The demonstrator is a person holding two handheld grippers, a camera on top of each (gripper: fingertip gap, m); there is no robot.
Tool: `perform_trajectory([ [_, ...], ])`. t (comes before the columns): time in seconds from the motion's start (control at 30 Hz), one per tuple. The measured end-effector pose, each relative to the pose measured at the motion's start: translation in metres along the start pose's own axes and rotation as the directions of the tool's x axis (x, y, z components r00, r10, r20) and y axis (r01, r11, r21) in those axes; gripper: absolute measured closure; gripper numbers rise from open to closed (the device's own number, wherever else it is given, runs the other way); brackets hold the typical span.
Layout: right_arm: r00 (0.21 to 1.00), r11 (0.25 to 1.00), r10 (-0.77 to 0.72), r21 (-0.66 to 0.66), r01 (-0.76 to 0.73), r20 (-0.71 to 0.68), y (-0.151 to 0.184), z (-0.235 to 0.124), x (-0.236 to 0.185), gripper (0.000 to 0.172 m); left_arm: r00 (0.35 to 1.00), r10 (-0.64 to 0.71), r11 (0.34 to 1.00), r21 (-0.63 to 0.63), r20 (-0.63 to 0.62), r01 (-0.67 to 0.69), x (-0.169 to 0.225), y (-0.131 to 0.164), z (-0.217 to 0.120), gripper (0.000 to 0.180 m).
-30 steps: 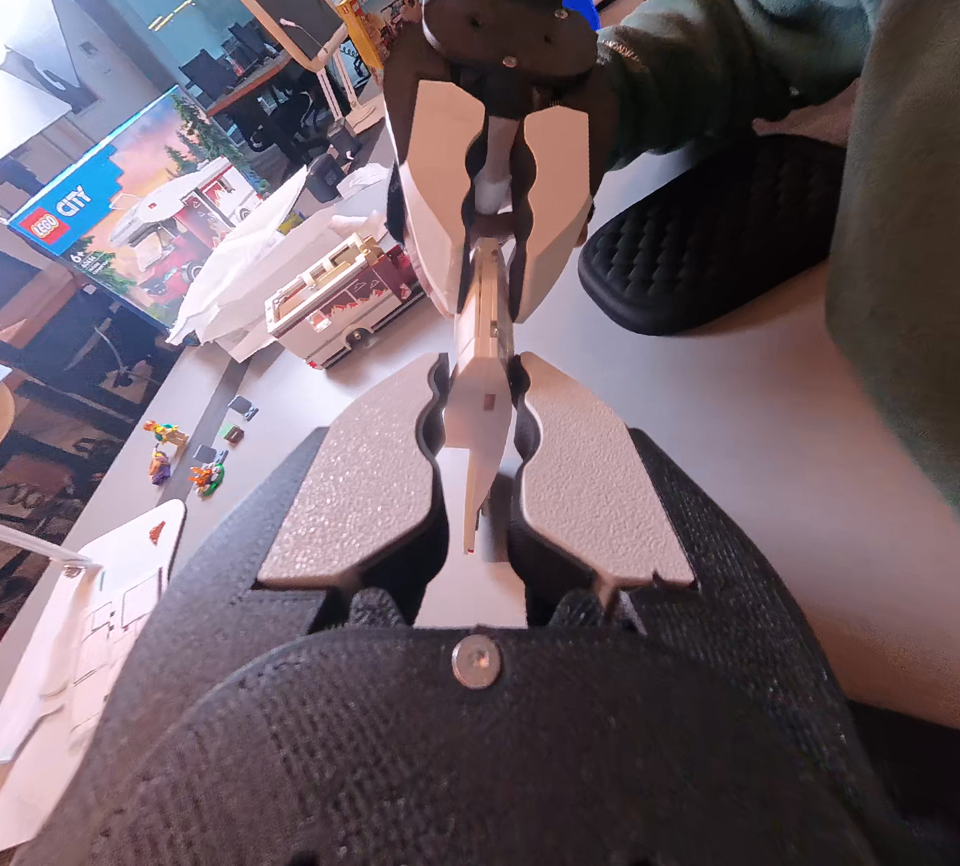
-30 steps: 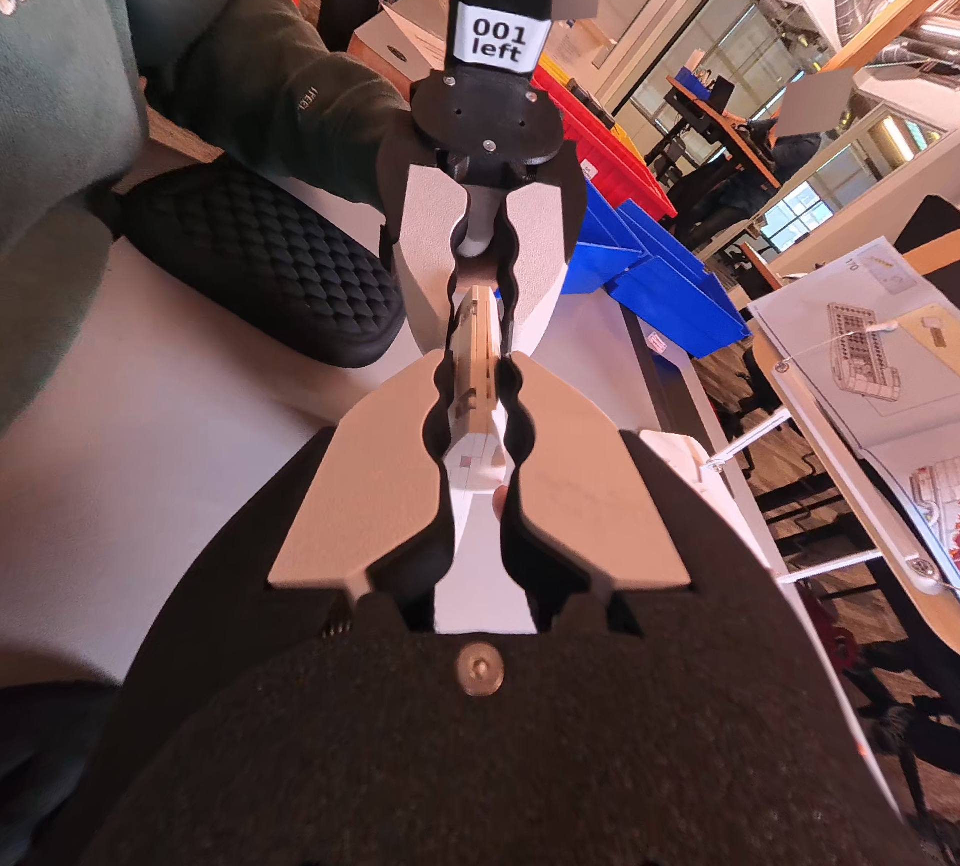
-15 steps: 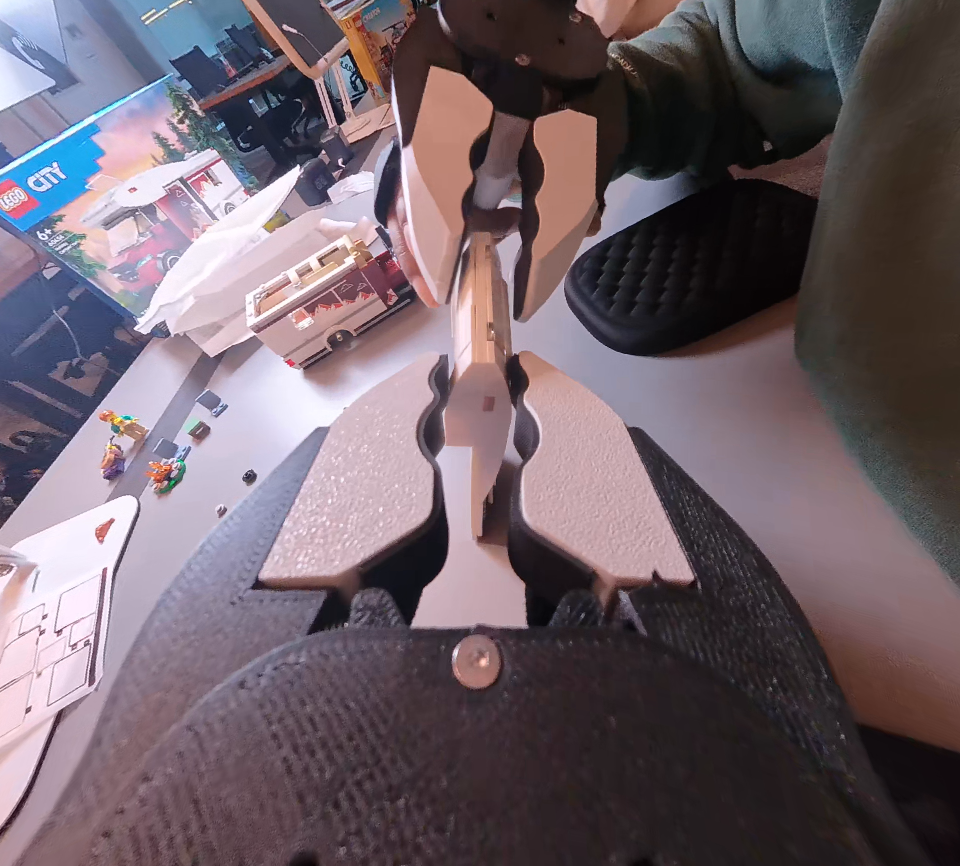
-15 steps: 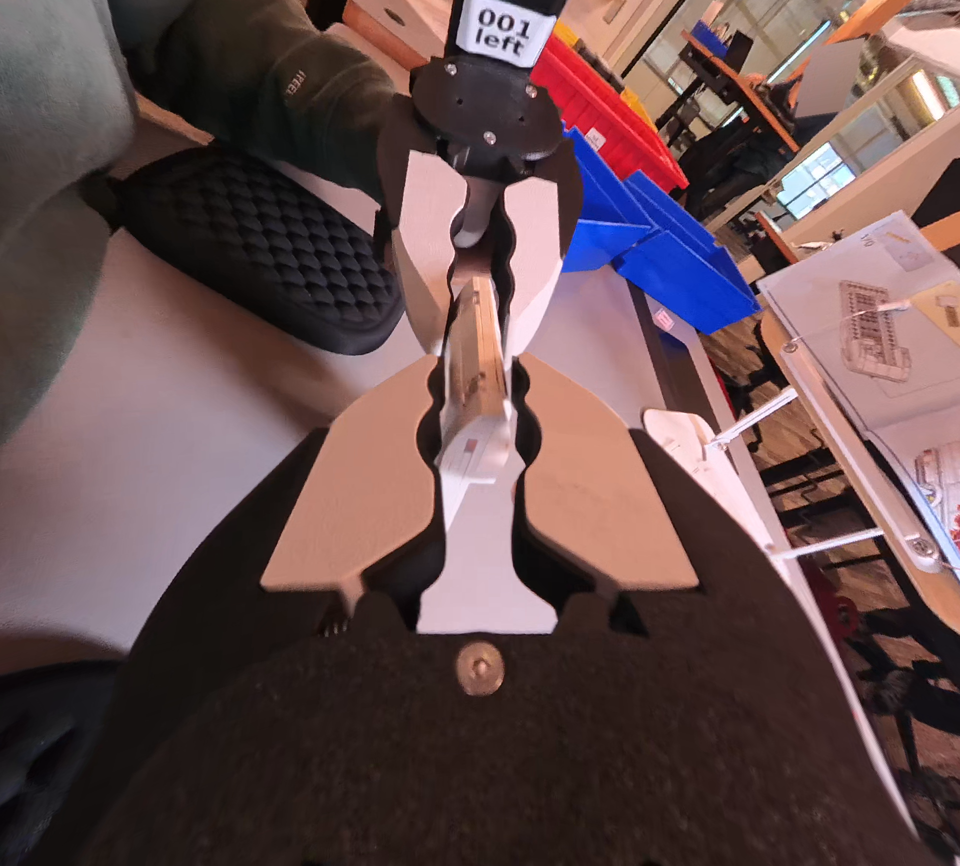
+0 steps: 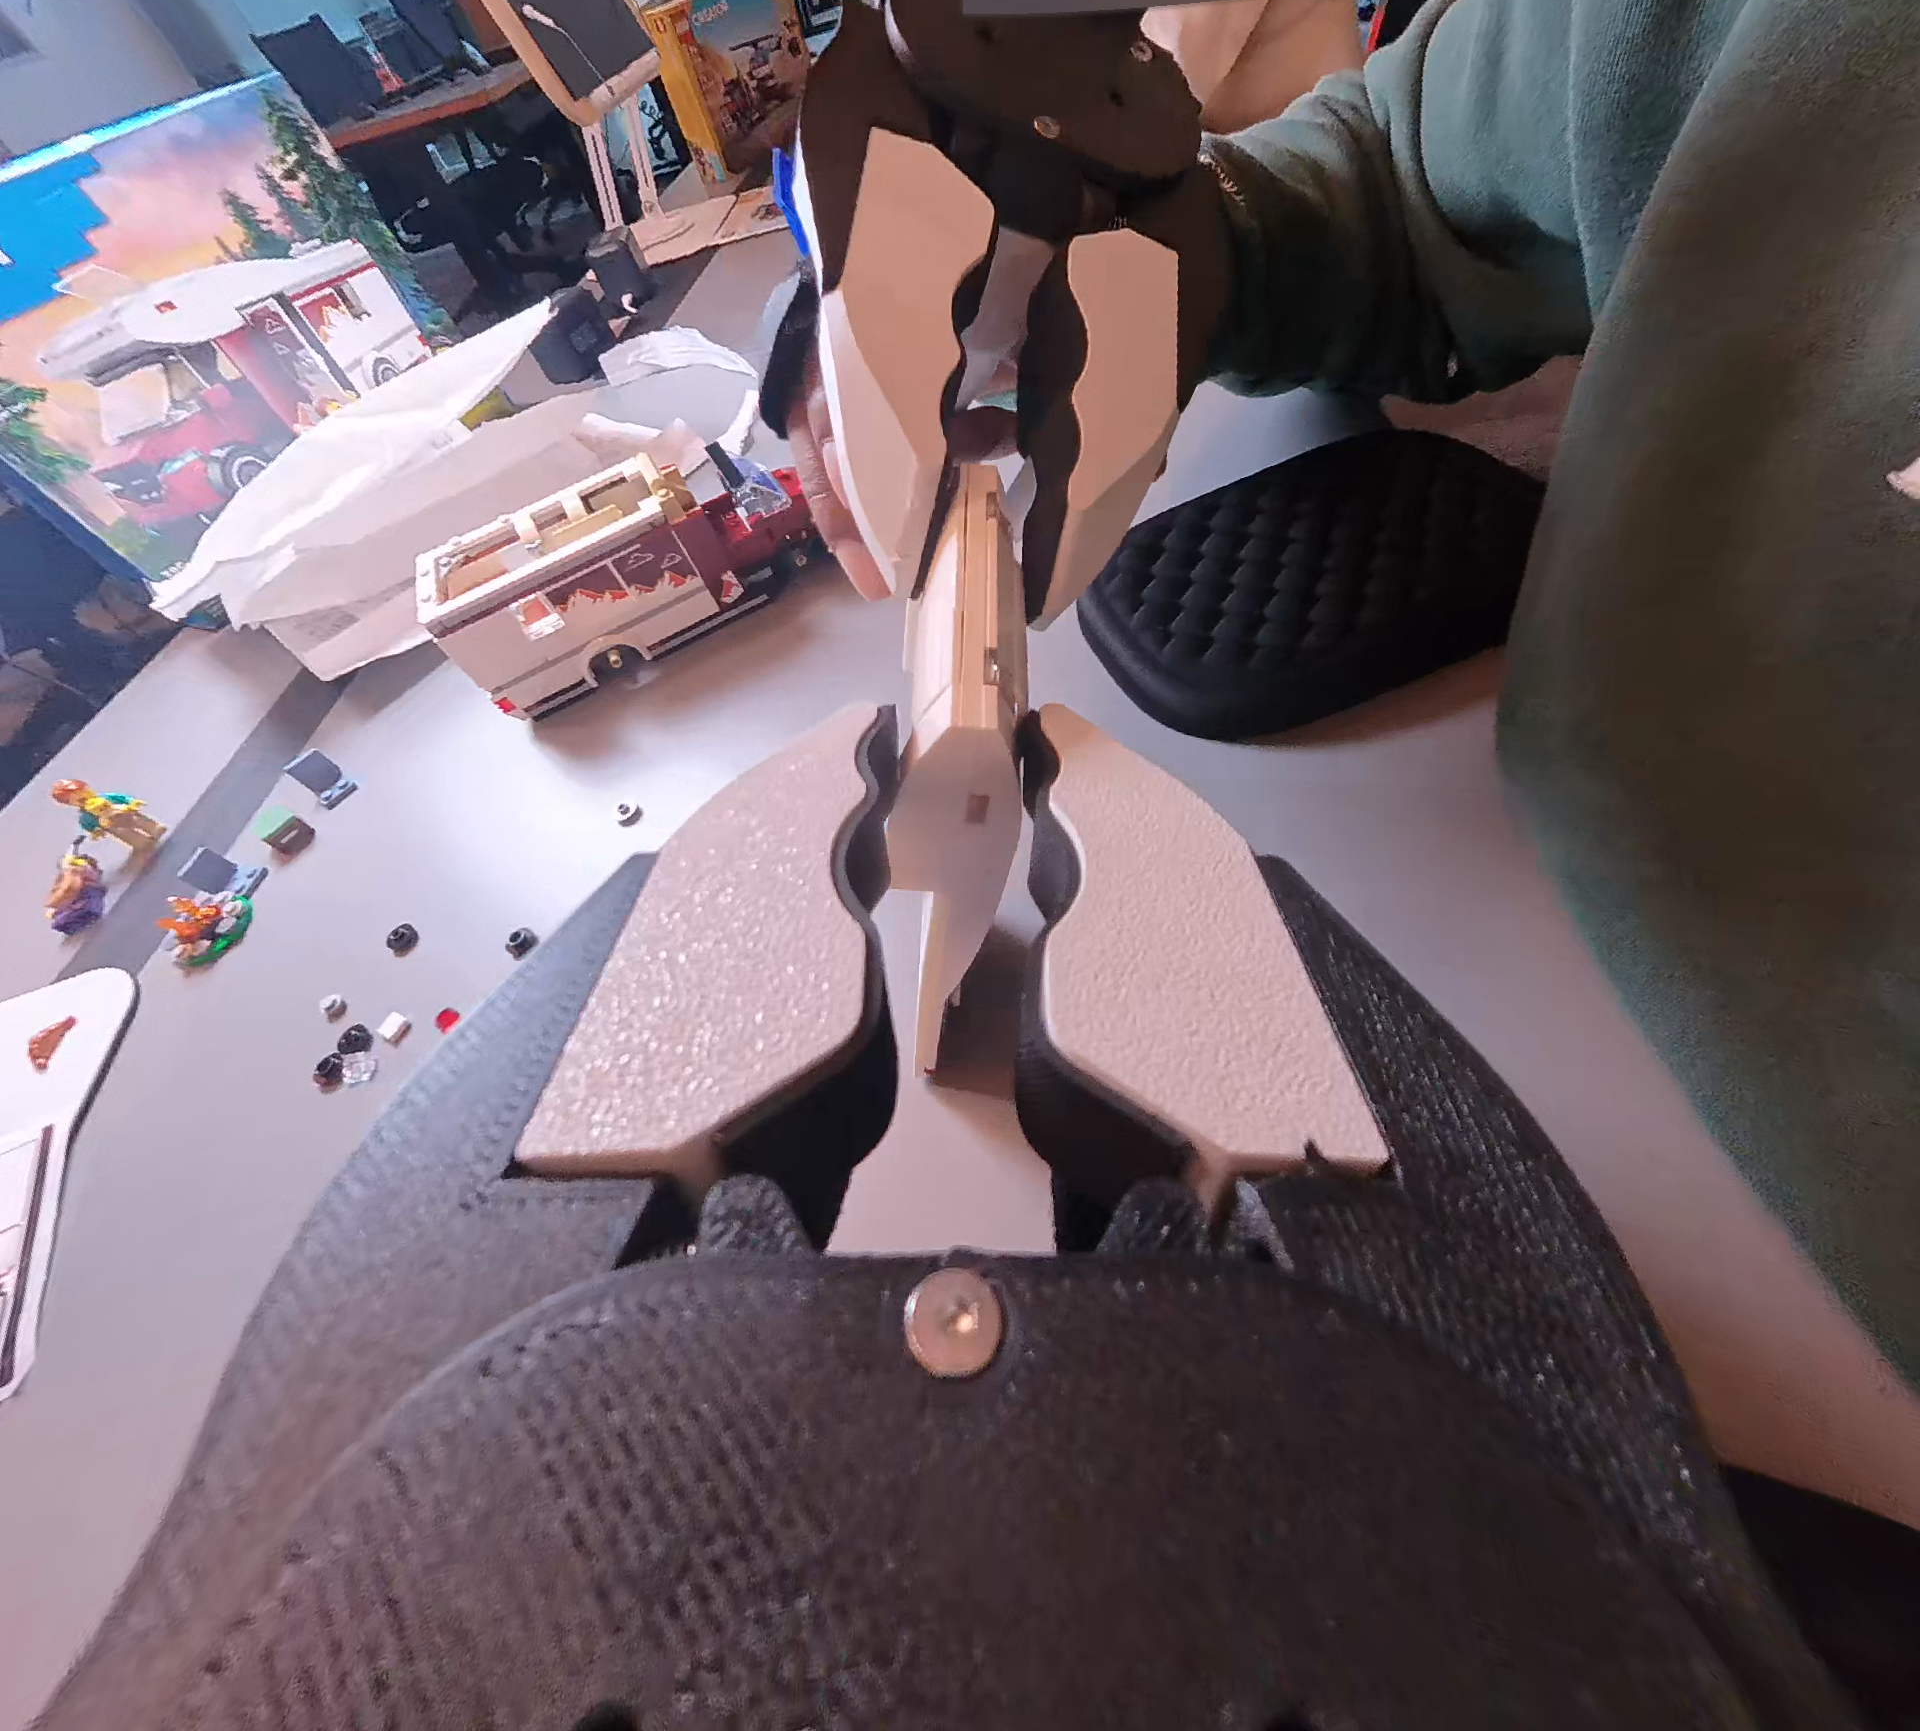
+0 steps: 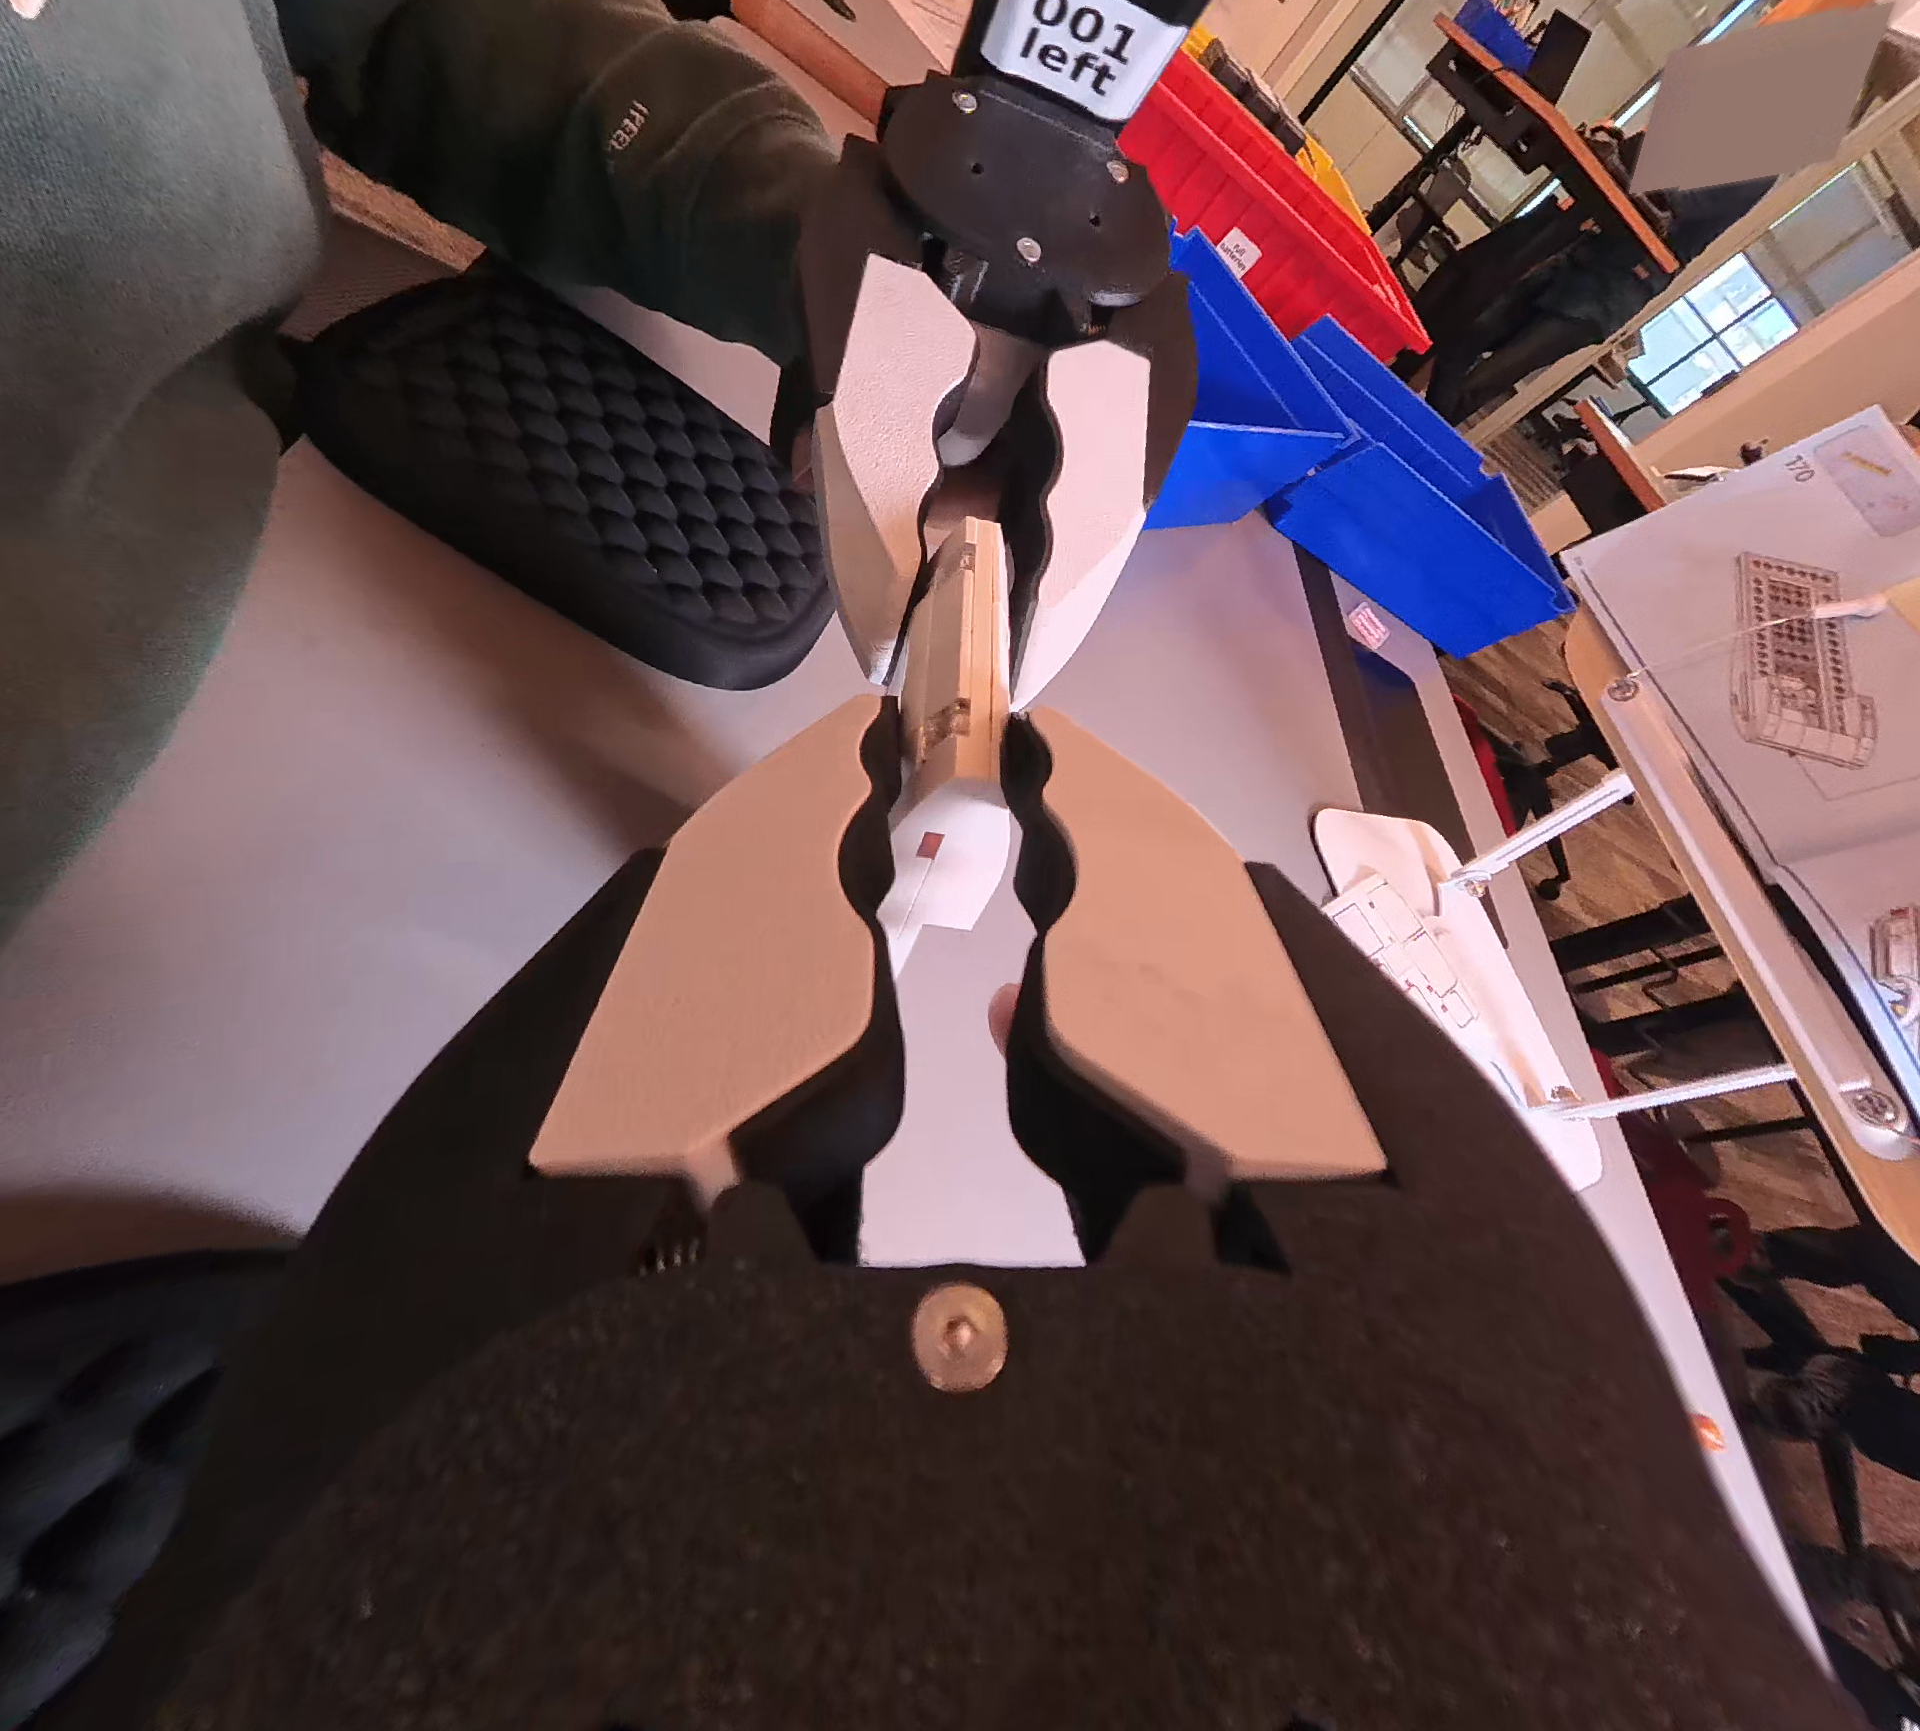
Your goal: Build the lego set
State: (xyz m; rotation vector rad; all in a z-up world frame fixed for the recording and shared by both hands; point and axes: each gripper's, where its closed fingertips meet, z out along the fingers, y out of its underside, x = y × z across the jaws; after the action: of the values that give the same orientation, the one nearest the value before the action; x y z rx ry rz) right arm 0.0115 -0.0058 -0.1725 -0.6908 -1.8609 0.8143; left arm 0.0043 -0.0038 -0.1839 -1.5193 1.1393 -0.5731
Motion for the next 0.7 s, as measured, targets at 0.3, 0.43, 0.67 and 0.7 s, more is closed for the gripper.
perform_trajectory([
  [0.3, 0.999, 0.998, -0.007, -0.055, 0.005, -0.038, 0.003, 0.001, 0.006, 0.151, 1.0, 0.008, 0.999, -0.053, 0.029, -0.007, -0.005, 0.003, 0.0, 0.157],
  [0.43, 0.999, 0.997, -0.008, -0.071, 0.005, -0.033, 0.005, 0.001, 0.004, 0.152, 1.0, 0.005, 0.998, -0.068, 0.03, -0.003, -0.005, 0.003, 0.001, 0.157],
  [0.67, 0.995, 0.992, -0.085, -0.103, 0.079, -0.059, 0.008, 0.002, 0.001, 0.152, 0.998, 0.029, 0.996, -0.084, 0.051, -0.025, -0.003, 0.005, 0.002, 0.157],
  [0.7, 0.994, 0.99, -0.09, -0.114, 0.082, -0.067, 0.011, 0.003, 0.002, 0.152, 0.996, 0.05, 0.994, -0.1, 0.067, -0.043, -0.004, 0.008, 0.002, 0.157],
])
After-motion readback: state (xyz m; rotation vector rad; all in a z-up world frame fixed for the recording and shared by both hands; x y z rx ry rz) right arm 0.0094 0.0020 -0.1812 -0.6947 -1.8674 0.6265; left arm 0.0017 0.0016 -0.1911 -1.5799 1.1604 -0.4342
